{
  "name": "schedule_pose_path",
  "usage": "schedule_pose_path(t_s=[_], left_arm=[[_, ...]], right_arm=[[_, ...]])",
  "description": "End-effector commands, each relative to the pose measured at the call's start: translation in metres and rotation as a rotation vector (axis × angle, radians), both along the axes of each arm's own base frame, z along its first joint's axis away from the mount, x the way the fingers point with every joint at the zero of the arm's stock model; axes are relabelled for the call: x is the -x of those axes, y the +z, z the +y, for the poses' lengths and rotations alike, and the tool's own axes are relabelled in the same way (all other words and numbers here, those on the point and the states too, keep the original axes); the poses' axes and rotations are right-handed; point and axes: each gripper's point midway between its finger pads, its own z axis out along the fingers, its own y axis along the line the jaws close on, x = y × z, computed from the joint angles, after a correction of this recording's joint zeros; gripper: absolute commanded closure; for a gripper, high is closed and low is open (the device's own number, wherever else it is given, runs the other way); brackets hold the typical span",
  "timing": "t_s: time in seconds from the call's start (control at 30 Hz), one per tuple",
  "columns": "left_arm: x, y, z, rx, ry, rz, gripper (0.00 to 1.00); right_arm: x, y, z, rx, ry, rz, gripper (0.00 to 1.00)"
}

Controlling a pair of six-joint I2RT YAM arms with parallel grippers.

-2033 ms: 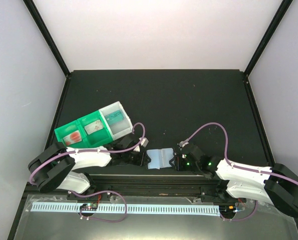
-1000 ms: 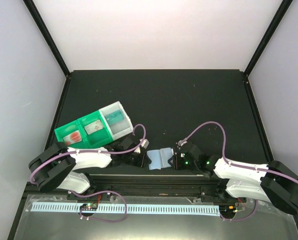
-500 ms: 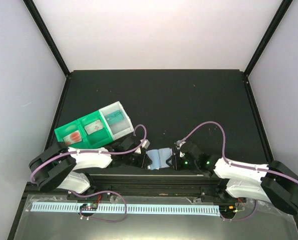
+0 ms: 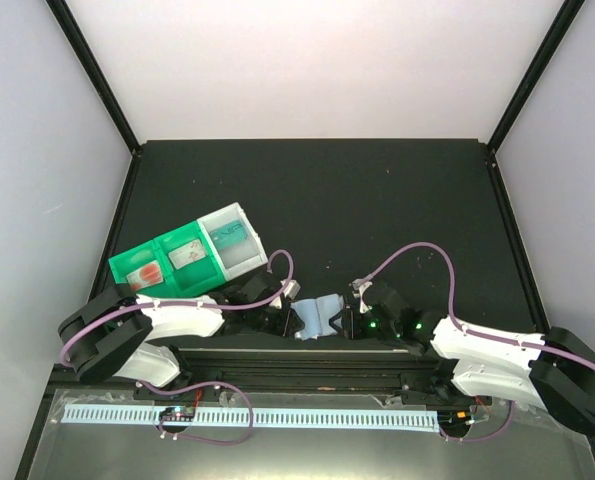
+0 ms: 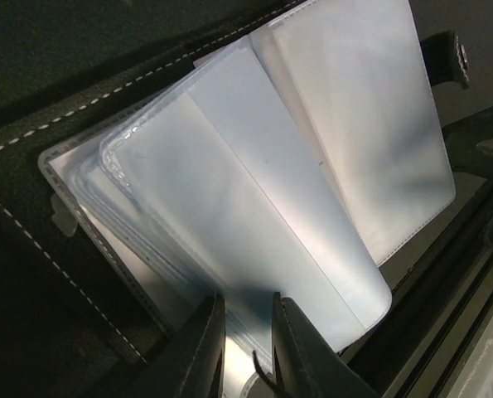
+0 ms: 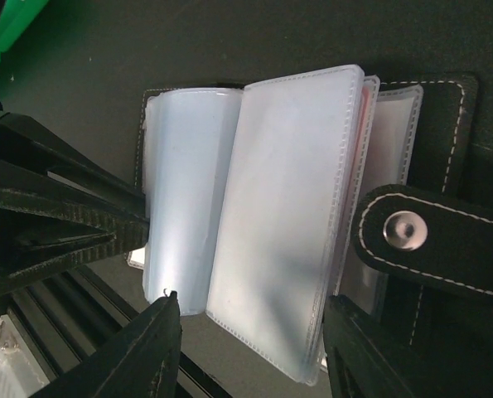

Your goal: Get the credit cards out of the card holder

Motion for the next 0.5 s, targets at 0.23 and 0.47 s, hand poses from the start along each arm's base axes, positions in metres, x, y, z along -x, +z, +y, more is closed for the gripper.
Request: schedule_pose_path(t_s=[0.23, 0.47], left_arm=[[0.007, 0.002, -0.003, 0.027, -0.014, 0.009, 0.81], [0.006, 0.009, 0.009, 0.003, 0.025, -0.015, 0.74]], right_arm=[[0.005, 0.036, 0.023, -0.148, 0.079, -0.032, 0.49], [0.012, 0.037, 0.024, -0.196, 0.098, -0.025, 0.45]])
